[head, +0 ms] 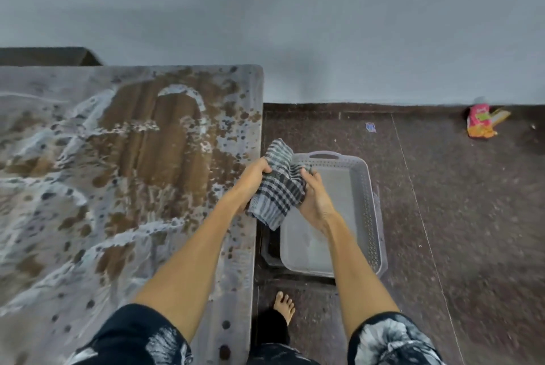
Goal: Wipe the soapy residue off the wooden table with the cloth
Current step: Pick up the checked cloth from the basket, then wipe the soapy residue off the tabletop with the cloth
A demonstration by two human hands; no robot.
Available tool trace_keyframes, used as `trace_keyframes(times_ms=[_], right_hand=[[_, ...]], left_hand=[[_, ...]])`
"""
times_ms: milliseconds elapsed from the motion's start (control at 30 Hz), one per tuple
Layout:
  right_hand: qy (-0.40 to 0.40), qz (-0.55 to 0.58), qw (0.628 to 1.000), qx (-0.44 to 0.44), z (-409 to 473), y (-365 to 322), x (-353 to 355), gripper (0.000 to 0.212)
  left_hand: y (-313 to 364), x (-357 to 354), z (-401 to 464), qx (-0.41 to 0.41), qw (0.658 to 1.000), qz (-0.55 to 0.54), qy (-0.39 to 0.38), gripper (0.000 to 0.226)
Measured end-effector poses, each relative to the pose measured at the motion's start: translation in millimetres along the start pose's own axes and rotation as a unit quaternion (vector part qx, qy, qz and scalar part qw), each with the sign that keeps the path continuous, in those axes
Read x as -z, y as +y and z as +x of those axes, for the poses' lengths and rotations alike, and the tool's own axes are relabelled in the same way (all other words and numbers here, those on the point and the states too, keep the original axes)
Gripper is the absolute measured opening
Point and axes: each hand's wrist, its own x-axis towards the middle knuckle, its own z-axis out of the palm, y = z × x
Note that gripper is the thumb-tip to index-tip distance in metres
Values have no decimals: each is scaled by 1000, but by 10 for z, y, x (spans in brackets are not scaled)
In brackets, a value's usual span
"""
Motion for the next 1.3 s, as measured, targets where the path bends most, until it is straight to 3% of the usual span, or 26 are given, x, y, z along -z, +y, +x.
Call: trace_keyframes(times_ms=[133, 367, 567, 700, 800, 933, 1167, 1200, 1300], right_hand=[[-75, 2, 997, 0, 59, 48, -591, 34], [-151, -55, 983, -87, 42, 494, -1666, 48], [-217, -105, 961, -134, -74, 1071, -2565, 60], [-245, -107, 943, -199, -227, 1543, -3141, 56], [-231, -92, 939, -238, -348, 1903, -3516, 64], [-255, -128, 927, -243, -517, 2369, -3973, 70], [-309, -219, 902, -205, -725, 2883, -4763, 55], [-316, -231, 899, -198, -746, 2936, -4862, 54], [-333, -256, 889, -183, -765, 3099, -5123, 59]], left_hand=[[39, 457, -295, -48, 994, -61, 77, 29], [-255, 1486, -806, -121, 970, -113, 180, 20], [-702, 2492, -1297, -95, 956, -171, 221, 21], [-1035, 3154, -1701, -86, 945, -200, 245, 43], [-1267, 3597, -1990, -95, 938, -206, 261, 32], [-1564, 4102, -2331, -100, 928, -220, 285, 34], [-2159, 4916, -2652, -95, 903, -253, 333, 114], [-2165, 4960, -2737, -99, 901, -259, 334, 109], [-2170, 5078, -2913, -117, 889, -281, 343, 51]])
